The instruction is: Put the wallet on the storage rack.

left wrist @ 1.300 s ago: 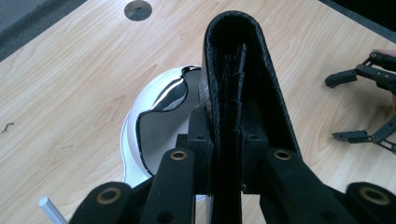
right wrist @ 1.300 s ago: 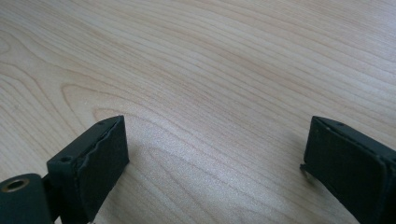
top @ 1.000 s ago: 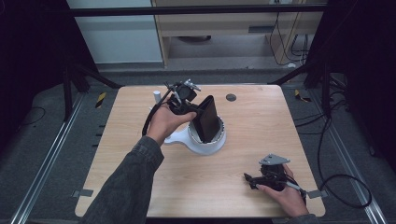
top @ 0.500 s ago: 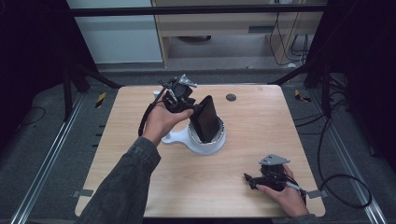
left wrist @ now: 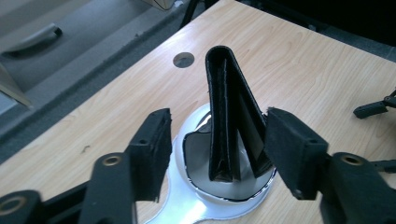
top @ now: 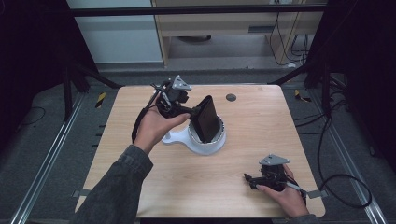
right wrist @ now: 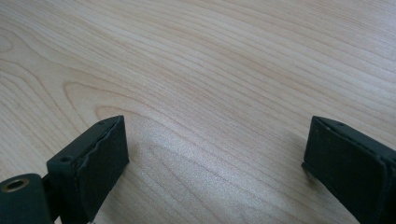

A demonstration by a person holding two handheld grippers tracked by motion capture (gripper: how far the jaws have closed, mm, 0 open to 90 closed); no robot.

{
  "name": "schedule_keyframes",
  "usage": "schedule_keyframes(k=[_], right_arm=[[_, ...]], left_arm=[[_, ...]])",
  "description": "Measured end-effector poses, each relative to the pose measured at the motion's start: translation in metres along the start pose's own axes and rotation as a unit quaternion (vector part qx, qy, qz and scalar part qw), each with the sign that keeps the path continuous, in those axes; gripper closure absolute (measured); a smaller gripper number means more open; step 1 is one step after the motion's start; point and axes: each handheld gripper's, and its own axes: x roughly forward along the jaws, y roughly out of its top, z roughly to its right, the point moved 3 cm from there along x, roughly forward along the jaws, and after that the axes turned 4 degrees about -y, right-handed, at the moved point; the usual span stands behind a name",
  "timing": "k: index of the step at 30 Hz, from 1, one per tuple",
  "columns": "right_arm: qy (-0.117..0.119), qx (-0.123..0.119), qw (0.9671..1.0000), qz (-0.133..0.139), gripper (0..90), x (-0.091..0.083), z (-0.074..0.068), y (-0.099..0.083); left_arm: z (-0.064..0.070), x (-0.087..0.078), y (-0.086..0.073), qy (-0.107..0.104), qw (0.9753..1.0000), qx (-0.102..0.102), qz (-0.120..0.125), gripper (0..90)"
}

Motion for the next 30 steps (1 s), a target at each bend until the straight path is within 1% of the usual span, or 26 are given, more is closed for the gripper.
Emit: schedule_keyframes(k=[2,8,11,13,16,21,26,28,30], right_arm=[[0.000,0.000,1.0000,0.000,6.5,0.000,0.000,0.000],[0.000,0.000,1.0000,0.000,6.5,0.000,0.000,0.000],[0.000,-0.001,1.0000,0.001,6.5,0.000,0.000,0.000],[0.000,0.000,1.0000,0.000,6.4,0.000,0.000,0.000],[0.000,0.000,1.0000,0.000,6.4,0.000,0.000,0.000],[0.001,0.000,1.0000,0.000,6.3,0.000,0.000,0.000],[0.000,0.003,1.0000,0.000,6.3,0.000,-0.001,0.000],[0.000,0.001,1.0000,0.000,6.2,0.000,0.000,0.000],[0.000,0.001,1.0000,0.000,6.3,0.000,0.000,0.000]], left_arm=[[0.001,-0.004,-0.002,-0.010,0.9999,-0.003,0.005,34.4],[0.013,-0.012,-0.010,-0.024,0.9994,-0.002,0.026,22.6],[0.019,-0.013,-0.018,-0.022,0.9993,-0.001,0.031,16.5],[0.021,-0.013,-0.022,-0.022,0.9991,-0.003,0.036,13.3],[0.025,-0.013,-0.029,-0.031,0.9986,-0.005,0.042,11.1],[0.031,-0.014,-0.037,-0.044,0.9979,-0.003,0.046,9.5],[0.041,-0.014,-0.044,-0.048,0.9979,0.008,0.043,7.9],[0.044,-0.012,-0.047,-0.054,0.9976,0.006,0.043,7.5],[0.047,-0.009,-0.051,-0.062,0.9973,0.011,0.038,6.8]])
